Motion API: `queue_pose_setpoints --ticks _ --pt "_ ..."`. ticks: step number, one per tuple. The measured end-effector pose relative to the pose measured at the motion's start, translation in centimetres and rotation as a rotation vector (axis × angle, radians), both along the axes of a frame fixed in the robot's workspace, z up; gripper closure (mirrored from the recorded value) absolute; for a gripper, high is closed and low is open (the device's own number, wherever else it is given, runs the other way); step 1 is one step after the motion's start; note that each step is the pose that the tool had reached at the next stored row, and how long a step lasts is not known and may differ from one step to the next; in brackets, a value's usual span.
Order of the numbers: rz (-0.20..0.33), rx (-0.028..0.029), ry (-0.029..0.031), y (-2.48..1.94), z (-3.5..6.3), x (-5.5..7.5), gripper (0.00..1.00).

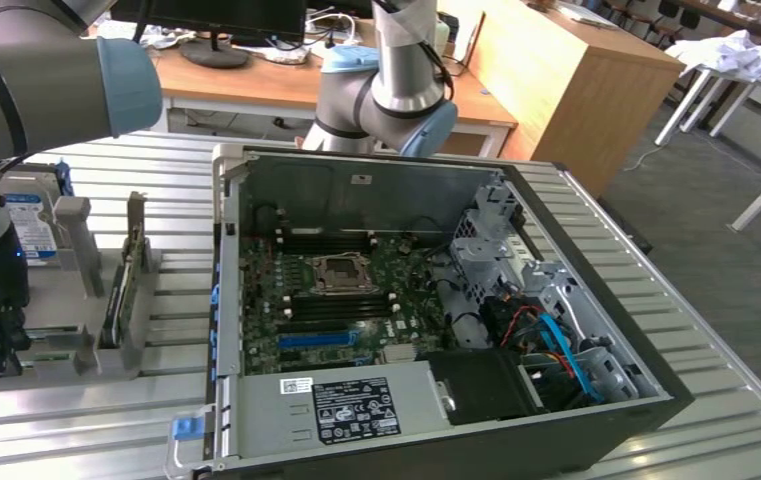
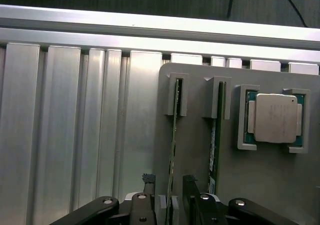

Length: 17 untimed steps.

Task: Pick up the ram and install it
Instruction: 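Pick up the ram and move it above insertion slot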

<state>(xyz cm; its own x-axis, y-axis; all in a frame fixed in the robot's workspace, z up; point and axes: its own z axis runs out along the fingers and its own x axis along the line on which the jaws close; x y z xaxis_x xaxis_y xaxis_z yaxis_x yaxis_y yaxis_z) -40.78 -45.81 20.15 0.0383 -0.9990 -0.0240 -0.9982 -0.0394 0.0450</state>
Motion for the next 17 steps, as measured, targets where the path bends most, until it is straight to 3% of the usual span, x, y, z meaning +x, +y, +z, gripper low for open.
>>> queue_pose_setpoints --ticks 7,8,15,17 --pt "0.000 0.0000 0.0000 0.00 0.00 0.00 0.66" --pt "0.000 0.0000 0.0000 0.00 0.00 0.00 0.73" --pt "0.000 0.0000 0.0000 0.00 0.00 0.00 0.75" --pt "0.000 0.0001 0.0000 0.00 0.00 0.00 0.87"
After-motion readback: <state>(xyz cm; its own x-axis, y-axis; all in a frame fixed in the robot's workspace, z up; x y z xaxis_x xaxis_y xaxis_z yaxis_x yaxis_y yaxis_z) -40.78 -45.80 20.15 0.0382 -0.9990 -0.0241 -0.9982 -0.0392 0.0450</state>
